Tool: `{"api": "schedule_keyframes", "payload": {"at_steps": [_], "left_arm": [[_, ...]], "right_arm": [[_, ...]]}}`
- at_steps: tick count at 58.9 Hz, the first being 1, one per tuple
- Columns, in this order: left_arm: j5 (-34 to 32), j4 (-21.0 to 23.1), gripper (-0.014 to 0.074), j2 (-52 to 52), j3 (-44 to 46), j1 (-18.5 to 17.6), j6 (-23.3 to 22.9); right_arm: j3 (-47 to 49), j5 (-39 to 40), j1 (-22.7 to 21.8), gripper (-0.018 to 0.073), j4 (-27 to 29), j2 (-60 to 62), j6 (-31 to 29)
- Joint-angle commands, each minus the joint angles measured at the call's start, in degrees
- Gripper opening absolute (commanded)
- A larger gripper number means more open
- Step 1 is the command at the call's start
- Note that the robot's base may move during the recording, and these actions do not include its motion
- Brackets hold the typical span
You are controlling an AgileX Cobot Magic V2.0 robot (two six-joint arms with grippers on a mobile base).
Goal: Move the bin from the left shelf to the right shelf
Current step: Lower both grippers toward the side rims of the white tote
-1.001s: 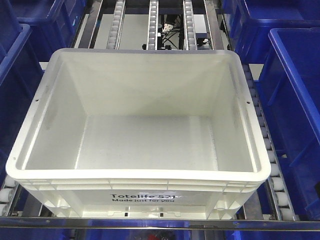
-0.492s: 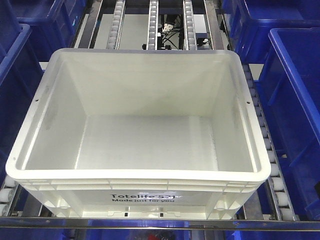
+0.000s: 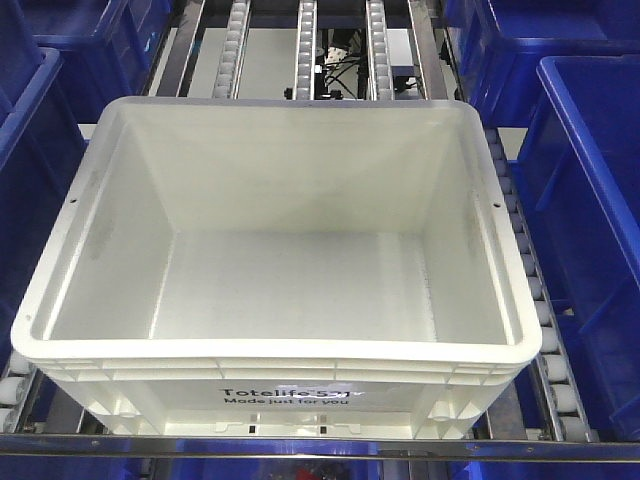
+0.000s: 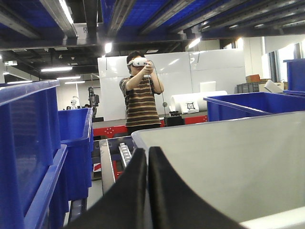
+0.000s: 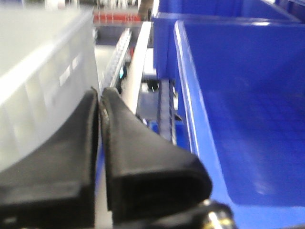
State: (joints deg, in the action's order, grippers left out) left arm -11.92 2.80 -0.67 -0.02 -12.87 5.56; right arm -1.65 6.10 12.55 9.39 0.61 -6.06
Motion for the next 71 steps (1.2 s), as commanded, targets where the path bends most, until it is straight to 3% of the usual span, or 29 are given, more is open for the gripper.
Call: {"api": "schedule_keyframes", "payload": {"at_steps": [1, 10, 21, 28, 35, 57, 71], "left_arm": [[2.2, 0.6, -0.0006, -0.8, 5.8, -0.3, -0.1], [20.6, 0.5, -0.0006, 2.6, 18.0, -0.3, -0.1], [40.4, 0.6, -0.0006, 18.1, 34.7, -0.3, -0.1], [48.7, 2.1, -0.0006, 26.0, 42.1, -0.3, -0.3], [50.5, 5.2, -0.0006, 29.9, 44.7, -0.3, -0.3], [47.4, 5.5, 0.0011, 30.5, 44.6, -0.3, -0.1], [46.9, 5.0, 0.0153, 30.5, 44.6, -0.3, 2.6]], "right_arm": [[3.0, 4.5, 0.0, -0.0008, 2.4, 0.6, 2.9], [14.2, -9.7, 0.0, -0.0008, 1.7, -1.9, 2.4], [31.1, -33.0, 0.0, -0.0008, 1.7, -15.7, 0.5], [41.2, -44.3, 0.0, -0.0008, 1.9, -25.2, 0.5], [46.7, -49.2, 0.0, -0.0008, 3.5, -32.3, 0.5], [47.4, -44.7, 0.0, 0.001, 5.6, -37.2, 0.5], [47.4, -44.5, 0.0, 0.0181, 6.4, -37.2, 0.5]]}}
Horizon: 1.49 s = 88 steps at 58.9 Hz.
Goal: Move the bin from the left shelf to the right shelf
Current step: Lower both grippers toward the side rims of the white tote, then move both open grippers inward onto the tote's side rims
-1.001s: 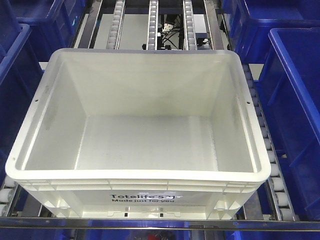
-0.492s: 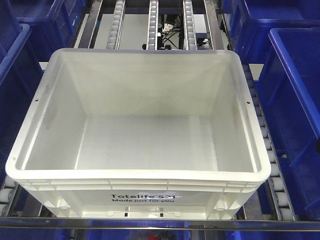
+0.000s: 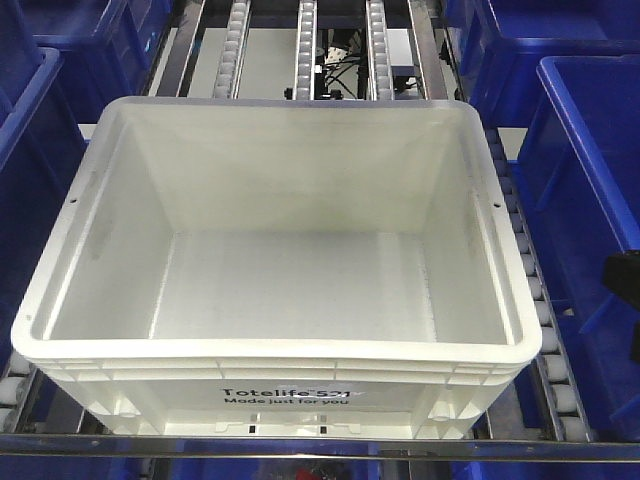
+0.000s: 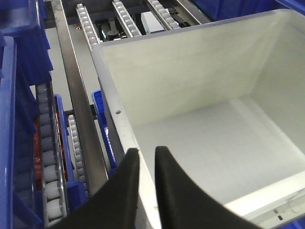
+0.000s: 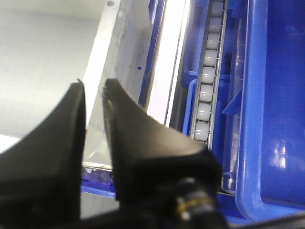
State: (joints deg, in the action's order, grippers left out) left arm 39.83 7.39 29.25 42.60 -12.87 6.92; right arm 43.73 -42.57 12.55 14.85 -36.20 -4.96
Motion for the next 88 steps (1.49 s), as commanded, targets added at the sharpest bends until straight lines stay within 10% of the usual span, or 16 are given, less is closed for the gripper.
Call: {"api": "schedule_keyframes", "payload": {"at_steps": [1, 24, 60, 88], "left_arm": [[-4.9, 0.4, 0.017, 0.6, 2.0, -0.3, 1.5], [-7.1, 0.0, 0.0469, 0.8, 2.0, -0.3, -0.2], [-17.6, -1.5, 0.0468, 20.6, 2.3, -0.3, -8.6], [-8.6, -1.6, 0.0468, 33.9, 16.8, -0.3, -9.2]], "right_arm": [[2.0, 4.2, 0.0, 0.0203, 1.0, -0.4, -0.5], [2.0, 5.1, 0.0, 0.0707, 1.0, -0.4, -0.3], [16.3, 5.4, 0.0, 0.0656, 1.0, -20.8, 0.7], [18.6, 4.9, 0.0, 0.0638, 1.0, -27.8, -0.1]]}}
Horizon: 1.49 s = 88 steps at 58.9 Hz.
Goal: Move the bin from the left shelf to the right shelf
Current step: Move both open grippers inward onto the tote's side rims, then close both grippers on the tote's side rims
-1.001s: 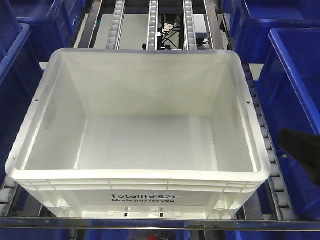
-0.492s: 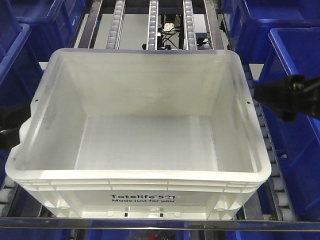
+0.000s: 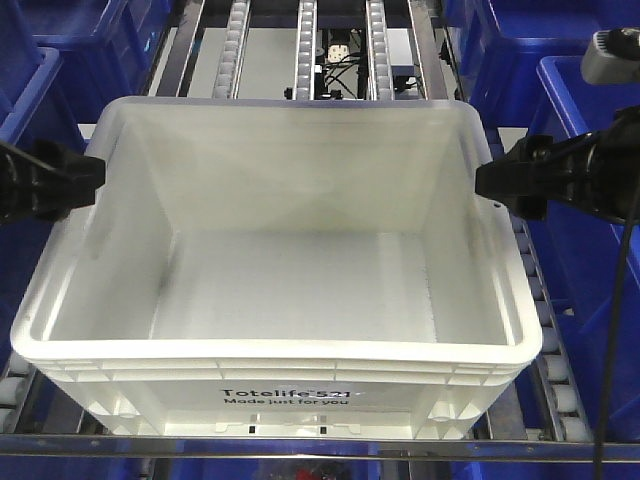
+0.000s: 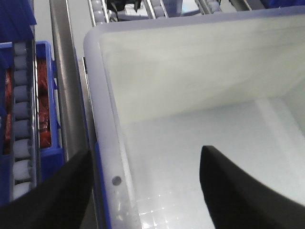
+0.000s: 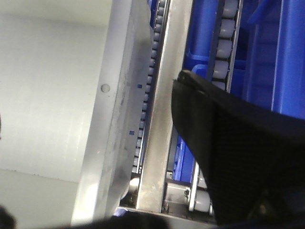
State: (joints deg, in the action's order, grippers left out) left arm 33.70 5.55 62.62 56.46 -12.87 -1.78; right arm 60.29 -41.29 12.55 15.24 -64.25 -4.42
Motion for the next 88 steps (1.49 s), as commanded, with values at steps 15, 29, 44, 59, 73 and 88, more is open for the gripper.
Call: {"api": "schedule_keyframes", "payload": {"at_steps": [15, 29, 44, 59, 73, 88], "left_arm": [[-2.3, 0.2, 0.0468, 3.2, 3.3, -0.3, -0.5], [-3.1, -2.4, 0.0468, 4.0, 3.3, -0.3, -0.5], [-3.6, -2.5, 0.0468, 6.2, 3.3, -0.3, -2.1], [-3.5, -2.5, 0.0468, 9.8, 3.3, -0.3, -3.4], [-3.3, -2.5, 0.0468, 11.3, 3.3, -0.3, -3.4], [-3.7, -2.7, 0.0468, 11.3, 3.3, -0.3, -3.4]], "right_arm": [[2.1, 4.3, 0.0, 0.0628, 0.6, -2.6, -0.7], [2.1, 4.4, 0.0, 0.0618, 0.8, -6.1, -0.7], [2.1, 4.7, 0.0, 0.0608, 0.8, -8.3, -0.7], [2.1, 5.0, 0.0, 0.0601, 1.0, -10.5, -0.7], [2.1, 5.5, 0.0, 0.0594, 2.5, -13.5, -0.7], [2.1, 6.2, 0.0, 0.0592, 3.7, -16.7, -1.2]]}}
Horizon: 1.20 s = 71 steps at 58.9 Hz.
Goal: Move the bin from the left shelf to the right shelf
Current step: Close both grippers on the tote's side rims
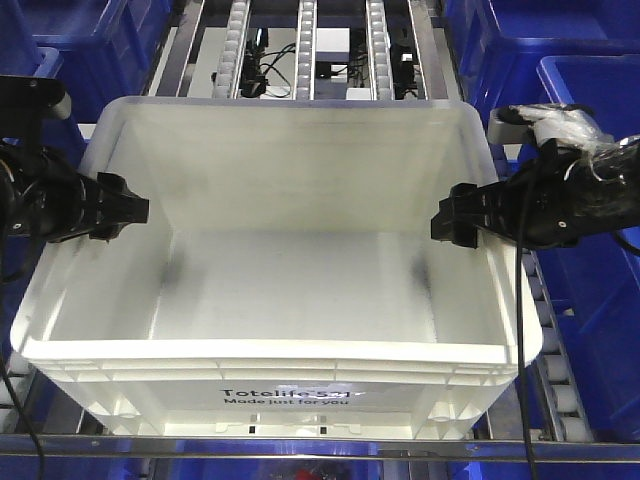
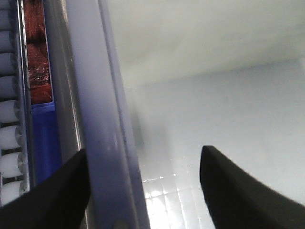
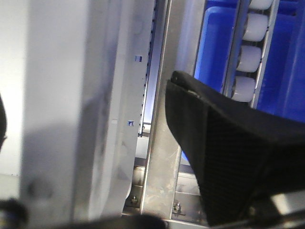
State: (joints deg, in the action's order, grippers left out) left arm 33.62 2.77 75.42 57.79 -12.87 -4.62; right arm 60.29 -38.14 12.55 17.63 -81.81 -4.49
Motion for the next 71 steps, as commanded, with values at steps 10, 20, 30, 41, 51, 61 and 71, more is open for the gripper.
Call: {"api": "schedule_keyframes", "payload": {"at_steps": [10, 20, 30, 41, 51, 61, 71], "left_arm": [[-3.6, 0.0, 0.046, -1.5, 2.0, -0.3, -0.6], [-3.0, 0.0, 0.0405, -0.6, 2.0, -0.3, -0.6], [-2.0, 0.0, 0.0355, 0.7, 2.0, -0.3, -0.6], [-2.0, 0.0, 0.033, 1.2, 2.0, -0.3, -0.6], [-2.1, -1.6, 0.033, 1.2, 2.0, -0.3, -0.6], [-2.1, -2.8, 0.033, 1.5, 2.0, -0.3, -2.6], [-0.6, -2.4, 0.033, 3.1, 2.0, -0.3, -3.8]], "right_arm": [[2.1, 3.2, 0.0, 0.0592, 1.2, 0.4, -1.3], [2.1, 3.7, 0.0, 0.0592, 1.3, 0.4, -1.3], [2.1, 3.4, 0.0, 0.0592, 1.4, 0.4, -1.3], [2.1, 3.4, 0.0, 0.0592, 1.4, 0.4, -1.3], [2.1, 3.6, 0.0, 0.0592, 1.4, 0.4, -1.8], [2.1, 3.5, 0.0, 0.0592, 1.5, 0.4, -2.1], [2.1, 3.4, 0.0, 0.0592, 2.0, 0.4, -2.1]]}}
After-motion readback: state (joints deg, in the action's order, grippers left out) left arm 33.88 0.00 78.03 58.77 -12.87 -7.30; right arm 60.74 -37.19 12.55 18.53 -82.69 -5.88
